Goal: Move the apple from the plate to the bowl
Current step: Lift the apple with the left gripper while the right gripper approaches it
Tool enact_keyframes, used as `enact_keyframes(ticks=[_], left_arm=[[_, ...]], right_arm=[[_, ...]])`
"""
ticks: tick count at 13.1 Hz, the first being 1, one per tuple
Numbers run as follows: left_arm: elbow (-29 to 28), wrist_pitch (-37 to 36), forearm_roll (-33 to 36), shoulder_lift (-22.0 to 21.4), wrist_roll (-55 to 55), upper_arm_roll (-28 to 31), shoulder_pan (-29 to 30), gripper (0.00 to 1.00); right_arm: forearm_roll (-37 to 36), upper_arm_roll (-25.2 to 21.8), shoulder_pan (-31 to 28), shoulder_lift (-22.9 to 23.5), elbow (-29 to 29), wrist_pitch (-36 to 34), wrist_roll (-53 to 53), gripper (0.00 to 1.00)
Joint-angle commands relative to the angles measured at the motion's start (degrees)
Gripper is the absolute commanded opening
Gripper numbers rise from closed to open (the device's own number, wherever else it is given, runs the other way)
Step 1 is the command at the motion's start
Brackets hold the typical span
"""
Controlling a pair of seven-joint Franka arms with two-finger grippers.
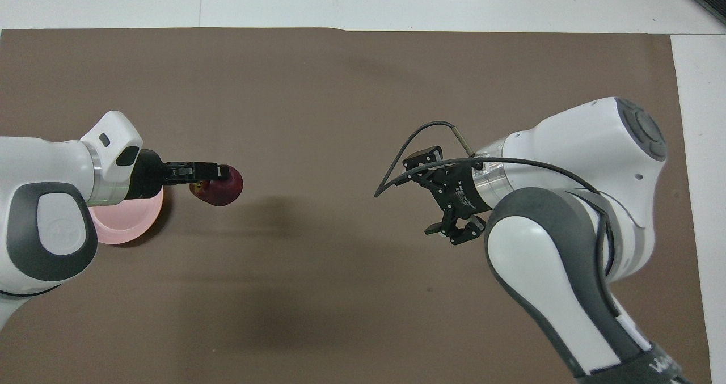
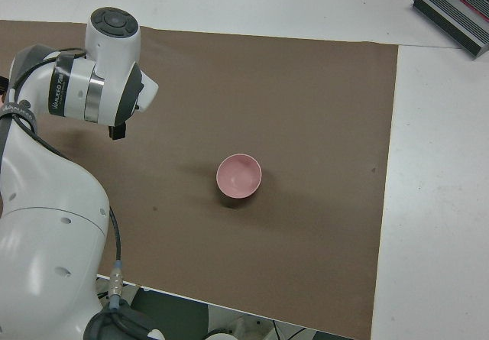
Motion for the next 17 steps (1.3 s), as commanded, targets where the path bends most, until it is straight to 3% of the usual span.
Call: enact_keyframes(ticks=[1,5,12,17], left_arm=[[0.0,2.6,-7.2,-0.4,0.8,0.8,-4.0,0.00],[-2.4,10.1,-13.6,-2.0,0.8,0.7,-12.1,0.00],[-2.6,22.4,-15.7,-1.8,-2.2,0.8,-23.2,0.00],[-2.0,30.5,-18.0,-1.1,-2.3,-0.1,-26.8,0.00]], right_arm=[[2.5,0.0,1.8,1.5,0.0,4.3,3.1,1.00],[7.7,0.0,4.3,3.5,0.3,10.1,4.9,1.00],[11.4,0.0,4.8,6.1,1.6,17.7,5.4,1.00],[11.4,0.0,4.9,7.3,2.5,16.6,4.6,1.00]])
